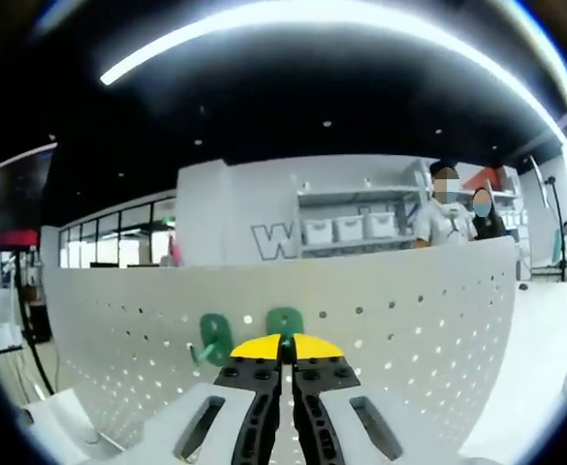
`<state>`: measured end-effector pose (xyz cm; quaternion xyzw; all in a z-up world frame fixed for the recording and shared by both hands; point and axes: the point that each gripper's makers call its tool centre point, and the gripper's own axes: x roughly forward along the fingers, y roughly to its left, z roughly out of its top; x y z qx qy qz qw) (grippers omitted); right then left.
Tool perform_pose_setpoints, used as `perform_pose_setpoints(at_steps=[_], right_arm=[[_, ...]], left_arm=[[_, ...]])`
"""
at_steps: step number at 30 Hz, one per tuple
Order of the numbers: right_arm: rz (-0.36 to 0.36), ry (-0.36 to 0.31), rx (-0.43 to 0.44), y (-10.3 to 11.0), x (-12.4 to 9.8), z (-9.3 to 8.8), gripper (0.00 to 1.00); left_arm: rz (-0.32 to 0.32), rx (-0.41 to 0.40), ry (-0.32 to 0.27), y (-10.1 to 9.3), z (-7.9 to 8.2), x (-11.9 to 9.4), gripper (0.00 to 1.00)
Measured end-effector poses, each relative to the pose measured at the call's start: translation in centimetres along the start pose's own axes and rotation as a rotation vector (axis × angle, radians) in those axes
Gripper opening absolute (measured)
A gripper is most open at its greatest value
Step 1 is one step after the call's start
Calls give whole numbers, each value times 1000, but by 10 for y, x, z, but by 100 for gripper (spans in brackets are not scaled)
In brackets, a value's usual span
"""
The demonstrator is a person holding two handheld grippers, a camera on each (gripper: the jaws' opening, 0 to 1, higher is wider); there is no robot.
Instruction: Insert the hook assembly into the mounting plate slot until the hook locks in place.
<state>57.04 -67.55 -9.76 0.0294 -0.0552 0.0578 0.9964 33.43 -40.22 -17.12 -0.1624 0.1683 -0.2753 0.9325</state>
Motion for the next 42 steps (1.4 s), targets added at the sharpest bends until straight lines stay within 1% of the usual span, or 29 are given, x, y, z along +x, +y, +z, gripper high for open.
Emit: perform_pose_setpoints(at_steps=[1, 6, 9, 11, 13, 16, 17, 19, 20, 23, 26, 31, 33, 35, 38, 42], right_arm=[[-1, 8, -1, 1, 0, -2, 0], [2, 6, -15, 1, -2, -1, 0], [11, 5, -19, 0, -2, -1, 1], [16, 16, -29, 0, -1, -1, 1], [22, 41, -34, -1, 0, -5, 1], [15, 59, -16, -4, -2, -10, 8], [11, 64, -4, -5, -4, -10, 8], [9, 47, 13, -5, -9, -3, 9], [16, 33, 12, -3, -12, 3, 9], [31, 18, 0, 1, -15, 10, 12], [35, 15, 2, -1, -18, 14, 14], [37, 2, 21, 0, -32, 21, 17], [44, 7, 21, 2, -37, 20, 18], [59, 26, 31, 5, -41, 13, 18], [90, 56, -12, 14, -50, 3, 18], [114, 77, -26, 22, -62, -6, 18]], left_arm=[[1, 1, 0, 0, 0, 0, 87], [4, -6, 6, 1, -3, 0, 87], [-2, -5, 16, -2, -7, 4, 87], [-7, -4, 22, -3, -8, 6, 87], [-14, 1, 24, -6, -8, 7, 87], [-19, 13, 31, -8, -9, 8, 87], [-19, 17, 33, -9, -9, 8, 87], [-15, 26, 37, -6, -10, 7, 87], [-11, 30, 38, -5, -10, 6, 87], [-7, 25, 38, -3, -11, 5, 87], [-4, 29, 47, -2, -13, 4, 86], [-6, 31, 44, -2, -13, 2, 86], [-4, 32, 43, -2, -13, 2, 86], [-5, 34, 44, -2, -13, 2, 86], [-4, 34, 48, -4, -15, 3, 86], [-5, 32, 42, -7, -16, 2, 86]])
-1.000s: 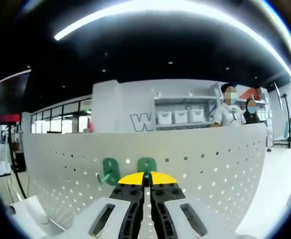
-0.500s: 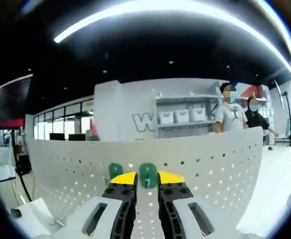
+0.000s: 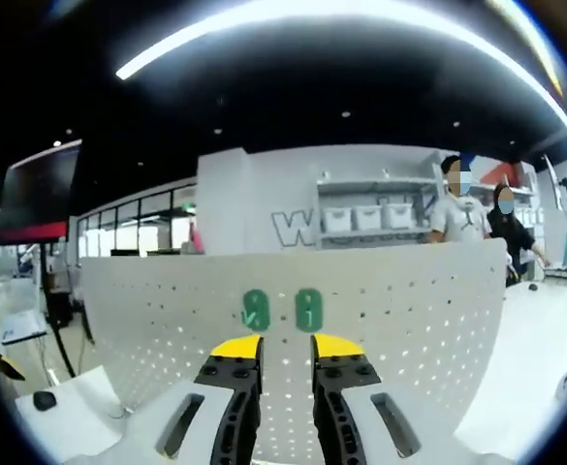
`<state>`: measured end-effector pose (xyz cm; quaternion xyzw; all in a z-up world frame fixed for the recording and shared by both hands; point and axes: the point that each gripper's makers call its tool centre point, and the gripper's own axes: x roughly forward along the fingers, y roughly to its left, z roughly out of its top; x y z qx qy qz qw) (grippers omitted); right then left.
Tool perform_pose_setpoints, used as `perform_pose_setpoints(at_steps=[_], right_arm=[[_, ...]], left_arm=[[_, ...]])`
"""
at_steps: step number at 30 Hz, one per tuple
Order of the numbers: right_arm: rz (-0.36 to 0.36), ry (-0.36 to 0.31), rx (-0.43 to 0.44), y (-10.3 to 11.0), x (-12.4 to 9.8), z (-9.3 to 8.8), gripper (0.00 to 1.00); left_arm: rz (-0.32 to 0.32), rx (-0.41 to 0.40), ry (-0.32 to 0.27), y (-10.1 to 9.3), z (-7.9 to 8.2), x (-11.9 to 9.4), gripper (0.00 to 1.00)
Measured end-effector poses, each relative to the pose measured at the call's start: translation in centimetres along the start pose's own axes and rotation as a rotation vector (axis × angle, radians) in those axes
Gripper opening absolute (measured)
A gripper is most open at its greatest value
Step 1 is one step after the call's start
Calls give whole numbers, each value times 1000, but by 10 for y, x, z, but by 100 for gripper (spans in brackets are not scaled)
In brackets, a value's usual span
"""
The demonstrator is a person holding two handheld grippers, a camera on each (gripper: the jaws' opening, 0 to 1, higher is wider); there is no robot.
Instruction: Insert the hook assembly into the mounting plate slot until the hook locks in place.
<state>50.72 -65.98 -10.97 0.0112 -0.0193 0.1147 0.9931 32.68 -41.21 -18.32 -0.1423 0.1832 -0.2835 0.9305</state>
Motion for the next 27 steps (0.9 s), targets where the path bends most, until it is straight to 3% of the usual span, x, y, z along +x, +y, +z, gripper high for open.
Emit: perform_pose_setpoints(at_steps=[15, 27], right_arm=[[133, 190, -1, 45, -46, -79, 18], [251, 310, -2, 90, -87, -126, 17]], left_arm=[[14, -11, -4, 0, -4, -7, 86], [11, -9, 0, 0, -7, -10, 86]])
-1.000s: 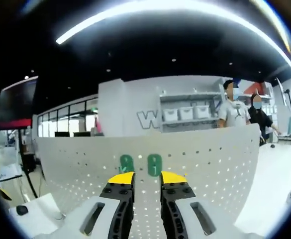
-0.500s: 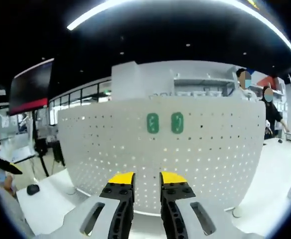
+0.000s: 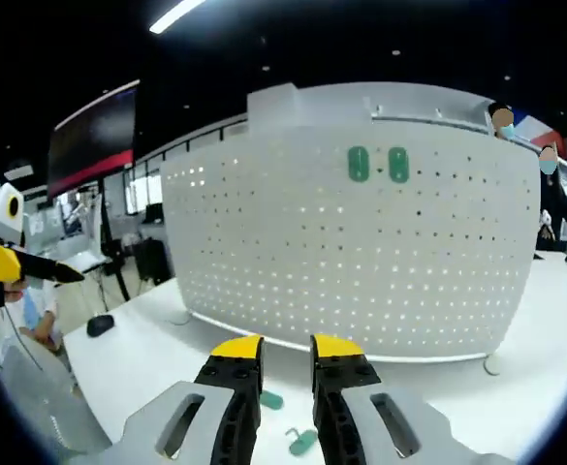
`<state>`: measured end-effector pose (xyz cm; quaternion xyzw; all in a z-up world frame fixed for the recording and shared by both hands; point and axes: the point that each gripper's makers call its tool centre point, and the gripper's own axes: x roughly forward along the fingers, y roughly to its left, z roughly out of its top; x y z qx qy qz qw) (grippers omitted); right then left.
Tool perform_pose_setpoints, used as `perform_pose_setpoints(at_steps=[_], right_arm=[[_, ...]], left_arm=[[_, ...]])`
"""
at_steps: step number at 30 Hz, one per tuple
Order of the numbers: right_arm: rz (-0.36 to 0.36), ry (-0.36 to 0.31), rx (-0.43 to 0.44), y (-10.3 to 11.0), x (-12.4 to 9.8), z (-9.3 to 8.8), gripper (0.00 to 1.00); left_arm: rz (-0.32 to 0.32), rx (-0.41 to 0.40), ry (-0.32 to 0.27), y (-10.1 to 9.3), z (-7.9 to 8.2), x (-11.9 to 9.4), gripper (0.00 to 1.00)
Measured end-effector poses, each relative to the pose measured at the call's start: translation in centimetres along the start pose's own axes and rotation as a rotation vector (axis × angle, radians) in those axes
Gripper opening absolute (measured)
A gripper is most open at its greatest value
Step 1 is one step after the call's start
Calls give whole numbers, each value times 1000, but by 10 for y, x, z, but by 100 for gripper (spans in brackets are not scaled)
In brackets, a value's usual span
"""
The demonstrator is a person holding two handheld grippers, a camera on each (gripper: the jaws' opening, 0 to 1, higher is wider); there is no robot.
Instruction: Insert the hook assembly into the mounting plate slot until the hook locks in place.
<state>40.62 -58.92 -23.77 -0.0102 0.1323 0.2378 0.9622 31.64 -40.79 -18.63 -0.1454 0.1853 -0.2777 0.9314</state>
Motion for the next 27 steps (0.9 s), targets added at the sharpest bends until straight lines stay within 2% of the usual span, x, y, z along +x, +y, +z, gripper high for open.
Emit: perform_pose_setpoints(at_steps=[3, 16, 19, 21, 27], right_arm=[[22, 30, -3, 11, -2, -14, 17], [106, 125, -2, 40, -13, -51, 17], [143, 158, -9, 50, -17, -61, 17], [157, 178, -23, 54, -18, -67, 17], [192, 229, -18, 61, -22, -81, 17]], left_arm=[[0, 0, 1, 0, -1, -1, 86], [11, -7, 10, 3, -7, -4, 86], [8, -13, 29, 2, -12, -4, 87], [3, -44, 55, 2, -19, -3, 89], [13, -32, 118, 4, -35, -2, 88]])
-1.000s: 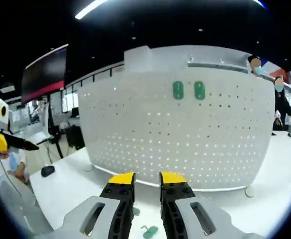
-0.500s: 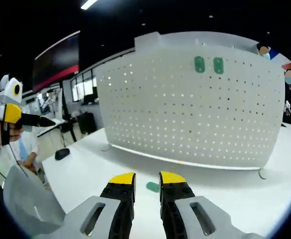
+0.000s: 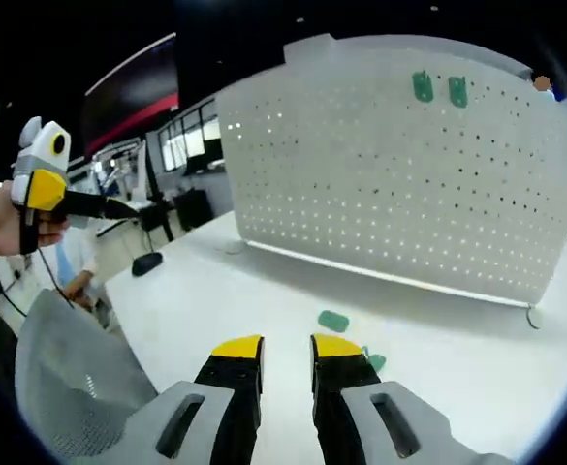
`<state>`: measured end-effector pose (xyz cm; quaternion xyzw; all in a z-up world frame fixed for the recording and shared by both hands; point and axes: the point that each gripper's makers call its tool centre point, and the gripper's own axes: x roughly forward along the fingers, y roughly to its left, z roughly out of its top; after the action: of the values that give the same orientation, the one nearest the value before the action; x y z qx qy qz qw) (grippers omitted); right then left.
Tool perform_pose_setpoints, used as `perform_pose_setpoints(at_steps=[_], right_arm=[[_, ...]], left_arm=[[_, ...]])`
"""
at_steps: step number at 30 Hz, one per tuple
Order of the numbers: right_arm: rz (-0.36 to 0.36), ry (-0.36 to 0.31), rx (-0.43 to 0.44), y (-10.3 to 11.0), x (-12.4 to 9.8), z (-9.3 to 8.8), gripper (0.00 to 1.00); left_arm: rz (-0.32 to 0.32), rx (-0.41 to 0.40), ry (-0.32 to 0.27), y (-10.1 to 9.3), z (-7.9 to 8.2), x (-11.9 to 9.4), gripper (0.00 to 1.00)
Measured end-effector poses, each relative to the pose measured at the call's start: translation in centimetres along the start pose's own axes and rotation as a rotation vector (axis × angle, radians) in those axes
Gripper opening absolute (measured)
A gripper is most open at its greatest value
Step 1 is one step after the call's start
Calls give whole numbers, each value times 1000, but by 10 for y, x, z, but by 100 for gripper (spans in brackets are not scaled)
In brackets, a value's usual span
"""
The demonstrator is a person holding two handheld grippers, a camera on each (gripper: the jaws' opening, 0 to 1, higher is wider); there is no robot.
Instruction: Insert the hook assembly into the mounting plate slot until the hook locks in place.
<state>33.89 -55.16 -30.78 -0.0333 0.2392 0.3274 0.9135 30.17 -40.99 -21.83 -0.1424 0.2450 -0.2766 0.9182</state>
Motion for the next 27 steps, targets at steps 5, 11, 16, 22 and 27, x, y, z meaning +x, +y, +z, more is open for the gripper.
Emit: perform_pose_setpoints(at_steps=[5, 11, 16, 22, 27], right_arm=[[10, 28, 17, 2, 1, -8, 18], [13, 49, 54, 0, 7, -14, 18], [16, 69, 86, -1, 19, -19, 18], [39, 101, 62, 1, 41, -23, 17], [38, 112, 106, -5, 65, -22, 17]], left_arm=[[12, -5, 46, 4, -13, 2, 88], [13, -16, 98, 3, -27, 5, 89], [25, 8, 146, 7, -39, 7, 88], [23, -6, 153, 10, -40, 7, 88], [23, -11, 152, 12, -39, 8, 88]])
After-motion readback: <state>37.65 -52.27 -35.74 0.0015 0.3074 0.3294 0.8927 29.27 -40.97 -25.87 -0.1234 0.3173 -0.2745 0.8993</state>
